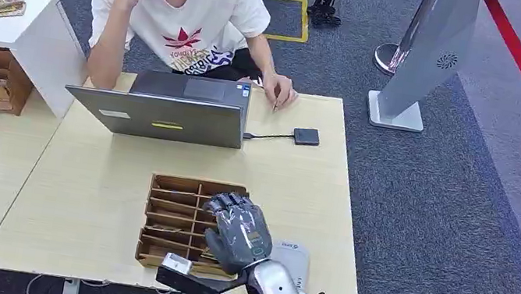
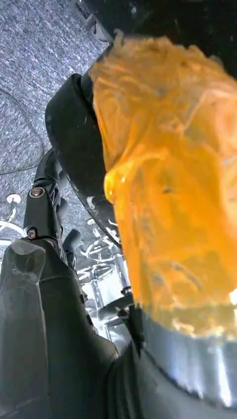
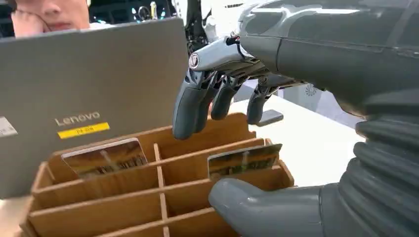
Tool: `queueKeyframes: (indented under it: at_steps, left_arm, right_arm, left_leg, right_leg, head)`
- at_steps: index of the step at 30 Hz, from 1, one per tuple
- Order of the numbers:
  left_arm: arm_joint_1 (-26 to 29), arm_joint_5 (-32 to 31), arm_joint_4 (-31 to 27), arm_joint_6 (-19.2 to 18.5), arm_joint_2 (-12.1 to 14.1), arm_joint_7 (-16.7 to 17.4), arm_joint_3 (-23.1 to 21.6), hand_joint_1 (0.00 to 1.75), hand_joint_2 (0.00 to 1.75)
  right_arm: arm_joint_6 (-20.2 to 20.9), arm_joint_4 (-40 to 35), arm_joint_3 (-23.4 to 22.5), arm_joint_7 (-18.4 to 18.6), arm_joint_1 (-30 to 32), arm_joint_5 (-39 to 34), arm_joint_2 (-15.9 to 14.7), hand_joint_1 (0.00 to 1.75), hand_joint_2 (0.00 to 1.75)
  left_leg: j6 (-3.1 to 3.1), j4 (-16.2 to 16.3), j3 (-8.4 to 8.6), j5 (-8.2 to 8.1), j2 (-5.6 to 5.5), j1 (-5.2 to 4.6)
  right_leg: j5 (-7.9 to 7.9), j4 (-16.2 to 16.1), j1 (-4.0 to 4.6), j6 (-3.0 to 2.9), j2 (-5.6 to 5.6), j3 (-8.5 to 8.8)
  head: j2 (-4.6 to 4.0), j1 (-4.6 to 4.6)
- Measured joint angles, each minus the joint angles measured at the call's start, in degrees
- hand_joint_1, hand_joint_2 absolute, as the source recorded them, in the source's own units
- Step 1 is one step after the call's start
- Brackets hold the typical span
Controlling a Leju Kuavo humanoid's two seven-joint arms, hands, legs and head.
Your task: Pass the card to the sensor for recognition and then transmit it.
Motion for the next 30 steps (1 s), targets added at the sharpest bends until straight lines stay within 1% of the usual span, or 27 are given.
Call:
queueKeyframes:
  at_steps: [4,5,7,9,11,14,16,18,23,25,27,29,30]
  left_arm:
    - [-0.29,-0.55,0.00,-0.35,-0.02,0.11,-0.59,0.00,0.00]
    - [-0.37,-0.61,0.00,-0.44,-0.02,0.15,-0.85,0.00,0.00]
    - [-0.48,-0.85,0.00,-0.57,-0.04,0.22,-1.25,0.00,0.00]
    - [-0.57,-0.94,0.00,-0.72,-0.06,0.24,-1.33,0.00,0.00]
    - [-0.60,-1.05,0.00,-0.74,-0.13,0.48,-1.40,0.00,0.00]
    - [-0.63,-1.16,0.00,-0.81,-0.15,0.66,-1.64,0.00,0.00]
    - [-0.66,-1.27,0.00,-0.90,-0.17,0.70,-1.99,0.00,0.00]
    - [-0.70,-1.42,0.00,-0.92,-0.20,0.74,-2.53,0.00,0.00]
    - [-0.72,-1.44,0.00,-0.98,-0.20,0.74,-2.71,0.00,0.00]
    - [-0.76,-1.60,-0.04,-1.20,-0.33,0.76,-3.23,0.00,0.00]
    - [-0.79,-1.81,-0.24,-1.35,-0.37,0.92,-3.89,0.00,0.00]
    - [-0.83,-1.90,-0.28,-1.42,-0.42,1.05,-4.20,0.00,0.00]
    - [-0.85,-1.92,-0.31,-1.44,-0.42,1.07,-4.22,0.00,0.00]
  right_arm:
    - [-0.31,2.53,0.00,0.83,-0.97,0.13,0.61,0.86,1.75]
    - [-0.31,2.97,0.00,0.85,-1.19,0.20,0.68,0.91,1.75]
    - [-0.31,3.71,0.00,0.94,-1.53,0.31,0.83,0.93,1.75]
    - [-0.31,4.36,0.00,0.98,-1.83,0.39,0.98,0.99,1.75]
    - [-0.31,5.04,0.00,1.00,-2.14,0.52,1.03,0.98,1.75]
    - [-0.33,5.83,-0.02,1.03,-2.54,0.79,1.18,1.01,1.75]
    - [-0.33,6.25,-0.09,1.16,-2.79,1.01,1.31,0.99,1.75]
    - [-0.33,6.68,-0.28,1.29,-2.96,1.05,1.46,1.08,1.75]
    - [-0.33,6.82,-0.41,1.42,-3.02,1.07,1.49,1.08,1.75]
    - [-0.33,7.23,-0.83,1.53,-3.19,1.18,1.53,1.31,1.75]
    - [-0.28,7.45,-0.92,1.53,-3.43,1.46,1.59,1.48,1.75]
    - [-0.26,7.52,-0.96,1.53,-3.54,1.53,1.59,1.52,1.75]
    - [-0.24,7.56,-0.96,1.53,-3.56,1.55,1.59,1.62,1.75]
  left_leg:
    - [0.00,0.00,0.00,0.00,0.00,0.00]
    - [0.00,0.00,0.00,0.00,0.00,0.00]
    - [0.00,0.00,0.00,0.00,0.00,0.00]
    - [0.00,0.00,0.00,0.00,0.00,0.00]
    - [0.00,0.00,0.00,0.00,0.00,0.00]
    - [0.00,0.00,0.00,0.00,0.00,0.00]
    - [0.00,0.00,0.00,0.00,0.00,0.00]
    - [0.00,0.00,0.00,0.00,0.00,0.00]
    - [0.00,0.00,0.00,0.00,0.00,0.00]
    - [0.00,0.00,0.00,0.00,0.00,0.00]
    - [0.00,0.00,0.00,0.00,0.00,0.00]
    - [0.00,0.00,0.00,0.00,0.00,0.00]
    - [0.00,0.00,0.00,0.00,0.00,0.00]
  right_leg:
    - [0.00,0.00,0.00,0.00,0.00,0.00]
    - [0.00,0.00,0.00,0.00,0.00,0.00]
    - [0.00,0.00,0.00,0.00,0.00,0.00]
    - [0.00,0.00,0.00,0.00,0.00,0.00]
    - [0.00,0.00,0.00,0.00,0.00,0.00]
    - [0.00,0.00,0.00,0.00,0.00,0.00]
    - [0.00,0.00,0.00,0.00,0.00,0.00]
    - [0.00,0.00,0.00,0.00,0.00,0.00]
    - [0.00,0.00,0.00,0.00,0.00,0.00]
    - [0.00,0.00,0.00,0.00,0.00,0.00]
    - [0.00,0.00,0.00,0.00,0.00,0.00]
    - [0.00,0.00,0.00,0.00,0.00,0.00]
    - [0.00,0.00,0.00,0.00,0.00,0.00]
  head:
    - [0.00,0.00]
    - [0.00,0.00]
    - [0.00,0.00]
    - [0.00,0.00]
    - [0.00,0.00]
    - [0.00,-0.02]
    - [0.00,0.00]
    - [0.00,0.00]
    - [0.00,0.00]
    - [0.00,0.00]
    - [0.00,0.00]
    - [0.00,0.00]
    - [0.00,0.00]
